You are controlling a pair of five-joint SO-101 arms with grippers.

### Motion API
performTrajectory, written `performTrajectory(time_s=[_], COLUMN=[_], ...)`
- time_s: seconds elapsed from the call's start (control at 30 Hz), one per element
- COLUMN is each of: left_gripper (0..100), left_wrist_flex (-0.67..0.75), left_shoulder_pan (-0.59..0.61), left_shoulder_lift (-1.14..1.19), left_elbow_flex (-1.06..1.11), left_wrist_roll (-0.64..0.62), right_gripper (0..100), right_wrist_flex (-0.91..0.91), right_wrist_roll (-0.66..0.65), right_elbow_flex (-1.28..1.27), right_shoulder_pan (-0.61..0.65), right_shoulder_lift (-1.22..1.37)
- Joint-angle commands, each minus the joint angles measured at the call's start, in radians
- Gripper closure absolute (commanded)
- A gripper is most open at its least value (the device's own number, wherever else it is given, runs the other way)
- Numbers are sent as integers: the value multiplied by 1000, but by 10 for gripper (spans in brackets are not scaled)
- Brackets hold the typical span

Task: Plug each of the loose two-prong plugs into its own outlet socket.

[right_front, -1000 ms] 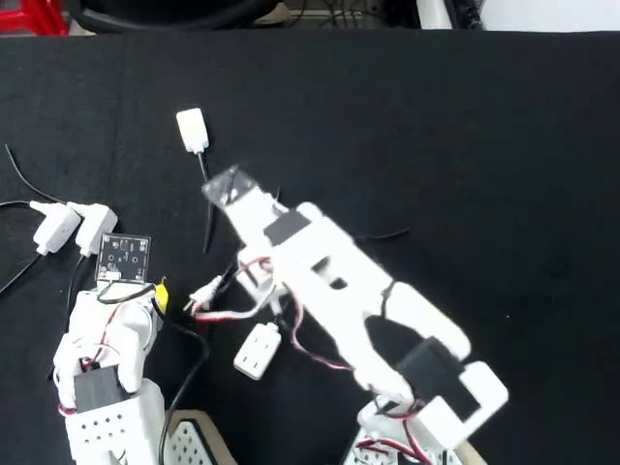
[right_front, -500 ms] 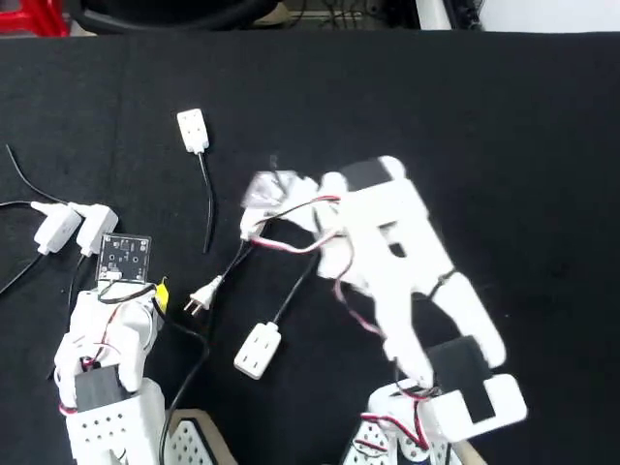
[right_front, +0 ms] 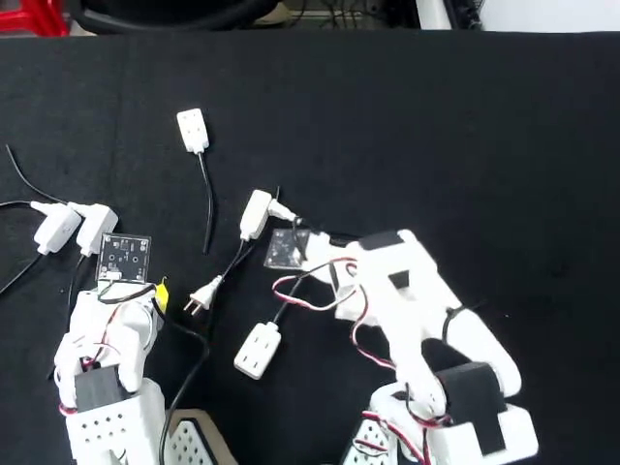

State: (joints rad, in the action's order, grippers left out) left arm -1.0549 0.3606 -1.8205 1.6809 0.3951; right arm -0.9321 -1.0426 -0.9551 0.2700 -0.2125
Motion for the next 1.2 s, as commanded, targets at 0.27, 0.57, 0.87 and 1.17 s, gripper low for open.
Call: performTrajectory(time_s=[0.27, 0.57, 0.87, 1.17], left_gripper=[758, 758, 758, 758], left_wrist_flex=[28, 28, 28, 29], left_shoulder_pan=[7, 7, 7, 7], left_shoulder_lift=[-2, 0, 0, 0], left_elbow_flex=[19, 19, 19, 19], left_wrist_roll=[12, 14, 14, 14], right_gripper=[878, 876, 877, 772], right_wrist_flex=[-75, 5, 69, 43], right_wrist_roll=[92, 98, 98, 328], right_elbow_flex=[-4, -96, -151, -142], right_shoulder_pan=[41, 8, -129, -129], right_shoulder_lift=[-147, -154, -160, -162])
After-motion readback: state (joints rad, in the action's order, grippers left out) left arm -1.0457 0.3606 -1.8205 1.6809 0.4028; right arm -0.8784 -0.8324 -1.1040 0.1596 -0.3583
